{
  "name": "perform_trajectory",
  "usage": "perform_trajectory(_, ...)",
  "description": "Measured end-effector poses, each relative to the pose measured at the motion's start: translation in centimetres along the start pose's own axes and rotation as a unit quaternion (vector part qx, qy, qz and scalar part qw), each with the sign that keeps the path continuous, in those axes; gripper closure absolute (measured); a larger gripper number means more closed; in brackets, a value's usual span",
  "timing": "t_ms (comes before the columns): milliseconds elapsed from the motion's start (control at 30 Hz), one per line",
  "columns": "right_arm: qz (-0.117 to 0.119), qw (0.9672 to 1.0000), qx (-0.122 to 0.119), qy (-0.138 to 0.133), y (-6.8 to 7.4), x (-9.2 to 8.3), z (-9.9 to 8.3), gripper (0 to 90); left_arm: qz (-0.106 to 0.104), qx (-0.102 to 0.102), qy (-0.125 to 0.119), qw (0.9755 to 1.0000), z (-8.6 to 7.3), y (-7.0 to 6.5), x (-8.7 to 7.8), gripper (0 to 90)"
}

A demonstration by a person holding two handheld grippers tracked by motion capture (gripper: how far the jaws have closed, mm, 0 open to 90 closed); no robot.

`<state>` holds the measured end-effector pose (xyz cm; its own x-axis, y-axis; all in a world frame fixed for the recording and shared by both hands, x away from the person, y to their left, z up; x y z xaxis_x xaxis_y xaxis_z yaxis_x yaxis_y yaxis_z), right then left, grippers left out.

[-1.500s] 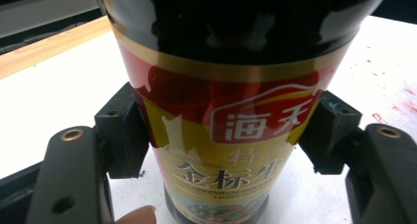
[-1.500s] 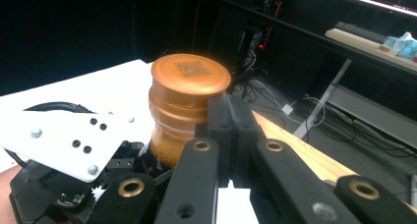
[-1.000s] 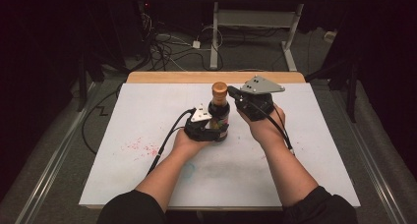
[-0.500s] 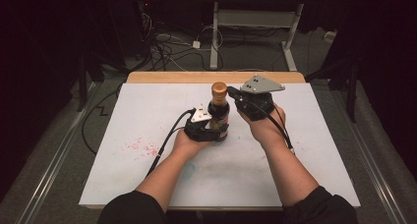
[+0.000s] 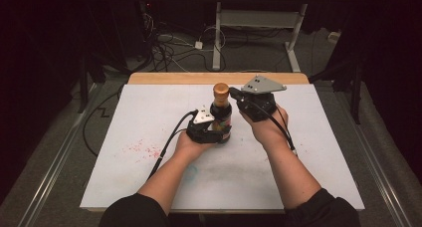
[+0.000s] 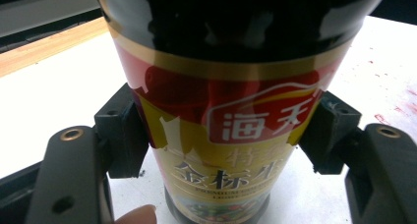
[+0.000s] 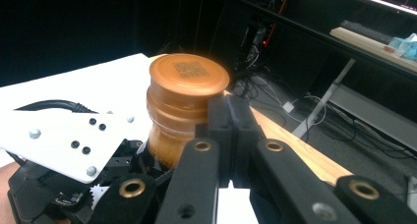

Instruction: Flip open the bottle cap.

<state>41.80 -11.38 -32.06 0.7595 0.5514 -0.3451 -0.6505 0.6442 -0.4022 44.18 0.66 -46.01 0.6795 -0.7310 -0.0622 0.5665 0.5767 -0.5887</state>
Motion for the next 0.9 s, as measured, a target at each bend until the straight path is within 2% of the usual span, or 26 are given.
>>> perform_trajectory(500, 0.0, 1.0, 0.002, -0.001, 0.17, -0.01, 0.06, 90.0, 0.003, 0.004, 0.001, 1.0, -0.04, 0.0, -0.04, 29.0)
perform_trajectory(833, -0.007, 0.9999, -0.004, 0.009, -0.02, -0.16, 0.44, 90.0, 0.006, 0.004, 0.002, 1.0, -0.04, -0.03, 0.06, 29.2)
perform_trajectory(867, -0.014, 0.9998, -0.01, -0.005, 0.07, -0.3, 0.55, 90.0, 0.004, 0.01, 0.001, 0.9999, -0.19, -0.17, 0.12, 29.1)
perform_trajectory(900, -0.01, 0.999, 0.002, -0.044, -0.11, -0.93, 0.92, 90.0, 0.005, 0.017, 0.002, 0.9998, -0.31, -0.32, 0.18, 29.2)
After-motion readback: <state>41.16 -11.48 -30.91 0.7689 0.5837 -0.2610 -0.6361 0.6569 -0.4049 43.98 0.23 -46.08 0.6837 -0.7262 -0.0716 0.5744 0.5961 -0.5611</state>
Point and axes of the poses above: each handheld gripper's, and its own axes: x roughly forward along the jaws, z roughly out of its top, y roughly to its left, the point moved 2 cm from there along x, roughly forward along the jaws, and after that the axes turned 10 degrees about -x, right-handed, at the moved point
